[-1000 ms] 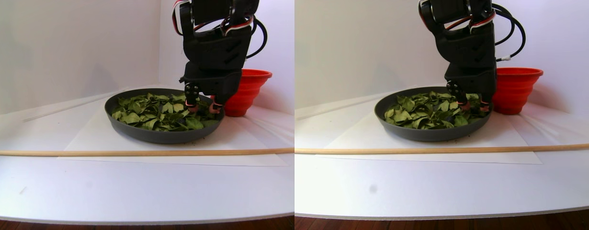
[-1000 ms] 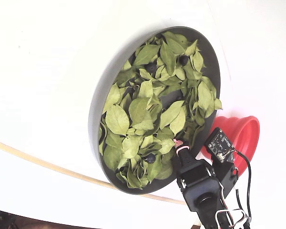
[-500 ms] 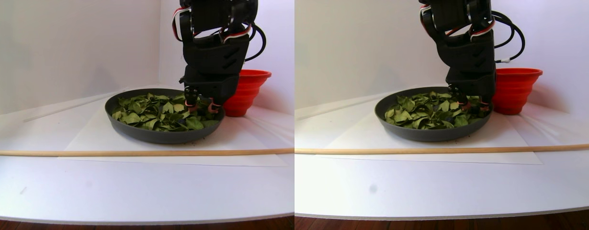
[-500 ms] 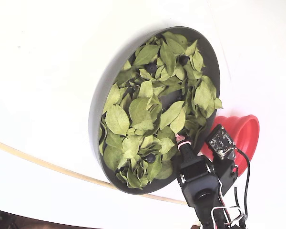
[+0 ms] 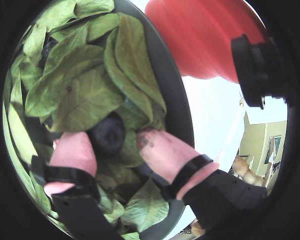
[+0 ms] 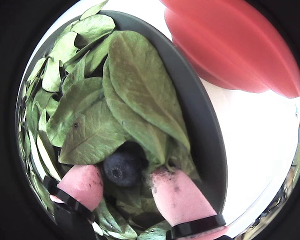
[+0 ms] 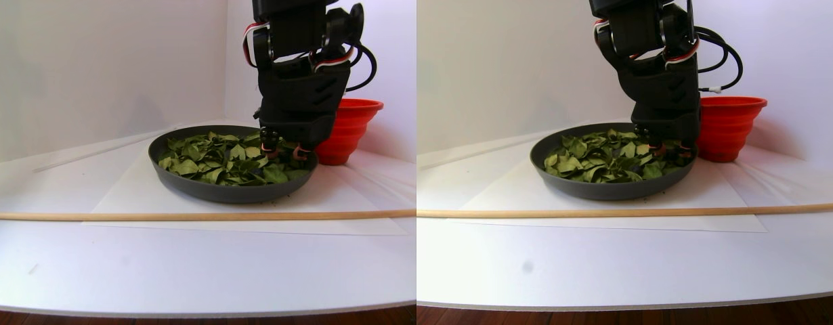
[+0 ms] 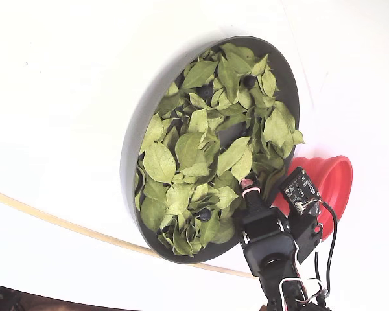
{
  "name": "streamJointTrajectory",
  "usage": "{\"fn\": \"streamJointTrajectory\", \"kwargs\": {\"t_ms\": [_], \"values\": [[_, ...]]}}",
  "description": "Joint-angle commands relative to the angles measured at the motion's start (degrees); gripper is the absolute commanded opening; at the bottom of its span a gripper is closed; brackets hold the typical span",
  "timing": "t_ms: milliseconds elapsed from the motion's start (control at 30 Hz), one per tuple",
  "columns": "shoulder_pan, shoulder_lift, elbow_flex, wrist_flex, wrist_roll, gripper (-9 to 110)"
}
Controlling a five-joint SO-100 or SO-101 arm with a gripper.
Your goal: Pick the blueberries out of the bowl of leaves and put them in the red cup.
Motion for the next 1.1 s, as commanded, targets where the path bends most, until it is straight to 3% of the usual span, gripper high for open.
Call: {"fn": "streamJointTrajectory", "kwargs": {"t_ms": [0,1067], "values": [[0.26,-0.26,-1.93,-0.62,0.00,18],[-0.18,0.18,-0.97,-1.76,-1.49,10]]}}
